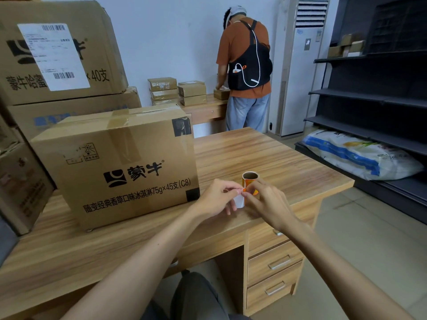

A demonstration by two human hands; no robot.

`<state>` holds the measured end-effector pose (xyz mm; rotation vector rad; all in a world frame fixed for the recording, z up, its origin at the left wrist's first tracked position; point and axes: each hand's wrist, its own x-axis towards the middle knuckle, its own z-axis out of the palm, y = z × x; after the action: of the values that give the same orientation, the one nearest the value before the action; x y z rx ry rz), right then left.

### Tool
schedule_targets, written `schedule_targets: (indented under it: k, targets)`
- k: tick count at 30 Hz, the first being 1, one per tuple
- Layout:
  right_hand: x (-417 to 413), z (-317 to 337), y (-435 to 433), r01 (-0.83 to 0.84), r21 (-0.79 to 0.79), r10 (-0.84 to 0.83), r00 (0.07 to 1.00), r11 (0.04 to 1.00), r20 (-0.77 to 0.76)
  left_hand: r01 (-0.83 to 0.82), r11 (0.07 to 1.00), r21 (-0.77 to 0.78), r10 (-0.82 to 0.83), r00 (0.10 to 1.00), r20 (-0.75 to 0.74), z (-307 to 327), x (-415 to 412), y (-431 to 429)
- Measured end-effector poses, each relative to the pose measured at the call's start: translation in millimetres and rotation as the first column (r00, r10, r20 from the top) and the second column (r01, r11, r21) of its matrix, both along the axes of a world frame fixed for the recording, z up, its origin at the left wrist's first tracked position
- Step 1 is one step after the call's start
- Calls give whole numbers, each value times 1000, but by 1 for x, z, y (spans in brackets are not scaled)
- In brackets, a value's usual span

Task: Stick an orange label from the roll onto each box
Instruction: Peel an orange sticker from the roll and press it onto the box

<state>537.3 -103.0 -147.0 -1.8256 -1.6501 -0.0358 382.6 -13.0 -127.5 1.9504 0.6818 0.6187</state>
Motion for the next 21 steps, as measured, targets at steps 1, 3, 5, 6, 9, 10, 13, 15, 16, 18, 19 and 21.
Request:
schedule_targets:
  k: [1,3,5,6,9,10,13,15,16,18,19,21]
  targets:
    - [0,-1,-1,4,0,-4,1000,1000,9,-5,1000,19,5,1000,-7,0,1,0]
    - [1,-3,-2,20,-1,-20,999,1000,40,-15,999,52,16,1000,-23,-2,2,2]
    - [2,-5,-2,43,5,-43,998,999,52,-16,997,69,18,1000,-25,-6,3,4]
    - [2,-6,-3,55,13,-56,997,998,48,-17,997,76,19,999,-26,-7,3,5]
    - [2,-6,-4,83,53,-83,997,995,3,-31,994,107,36,998,-49,-9,3,6]
    - [2,-6,-5,89,61,-88,996,994,-17,-44,992,117,51,997,-54,-9,3,5]
    - [3,-6,-7,101,69,-93,990,993,-109,-102,984,145,112,992,-63,-10,2,6]
    - [5,-4,-9,113,74,-98,979,991,-178,-153,977,151,164,984,-64,-10,1,9]
    - [7,-3,-11,125,73,-108,973,990,-203,-180,971,154,192,979,-65,-9,1,9]
    - [10,-2,-14,158,69,-137,962,985,-237,-237,958,163,250,966,-65,-8,0,9]
    - [11,-2,-15,174,73,-151,957,982,-249,-259,952,166,272,960,-63,-6,0,8]
    - [15,-1,-19,198,76,-171,948,977,-269,-288,943,165,301,952,-56,-4,1,5]
